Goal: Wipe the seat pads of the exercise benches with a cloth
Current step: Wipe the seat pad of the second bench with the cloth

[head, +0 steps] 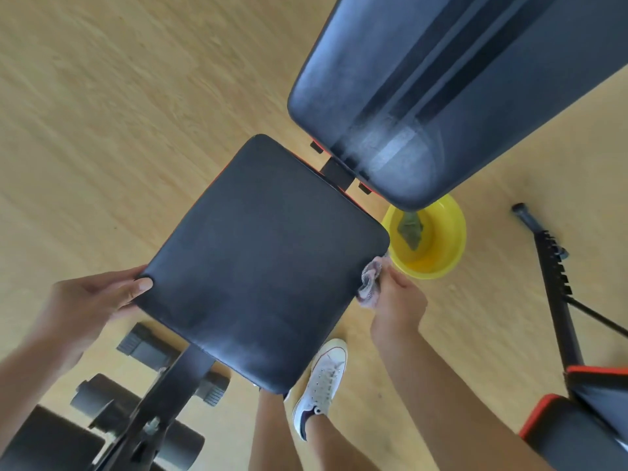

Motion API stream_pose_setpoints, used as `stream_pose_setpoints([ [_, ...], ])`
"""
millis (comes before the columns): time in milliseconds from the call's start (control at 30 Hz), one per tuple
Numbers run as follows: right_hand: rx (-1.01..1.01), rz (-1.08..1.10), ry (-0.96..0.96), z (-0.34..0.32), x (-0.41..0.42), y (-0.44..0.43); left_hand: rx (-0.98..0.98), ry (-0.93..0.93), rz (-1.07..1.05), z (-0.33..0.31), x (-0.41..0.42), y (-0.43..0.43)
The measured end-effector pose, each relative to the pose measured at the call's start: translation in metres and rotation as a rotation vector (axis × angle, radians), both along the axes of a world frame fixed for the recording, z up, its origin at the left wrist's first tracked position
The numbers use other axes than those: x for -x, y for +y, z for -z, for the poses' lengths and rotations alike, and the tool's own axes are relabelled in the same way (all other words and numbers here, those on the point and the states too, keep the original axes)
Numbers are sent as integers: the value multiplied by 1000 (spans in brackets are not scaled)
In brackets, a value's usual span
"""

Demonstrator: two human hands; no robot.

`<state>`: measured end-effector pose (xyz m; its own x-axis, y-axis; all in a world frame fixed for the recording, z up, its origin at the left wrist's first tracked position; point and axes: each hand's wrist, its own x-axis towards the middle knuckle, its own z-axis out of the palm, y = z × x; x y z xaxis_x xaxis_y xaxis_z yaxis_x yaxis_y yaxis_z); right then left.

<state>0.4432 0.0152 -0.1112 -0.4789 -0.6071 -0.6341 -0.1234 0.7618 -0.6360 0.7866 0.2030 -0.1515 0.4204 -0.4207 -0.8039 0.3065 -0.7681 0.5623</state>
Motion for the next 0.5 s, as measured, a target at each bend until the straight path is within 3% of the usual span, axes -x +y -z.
stream_pose_setpoints([
  [67, 54, 32, 8, 5, -2, -5, 15, -7, -14, 1, 1, 0],
  [167, -127, -27, 28, 4, -4, 58, 35, -20, -43, -1, 5, -1],
  [300, -456, -410, -113, -26, -1, 157, 32, -17, -54, -6, 5, -4],
  [367, -415, -364, -95, -24, 0, 135, 35, -12, -56, -9, 5, -5],
  [500, -57, 10, 7, 0, 0, 31, 43, -15, -58, -11, 7, -7],
])
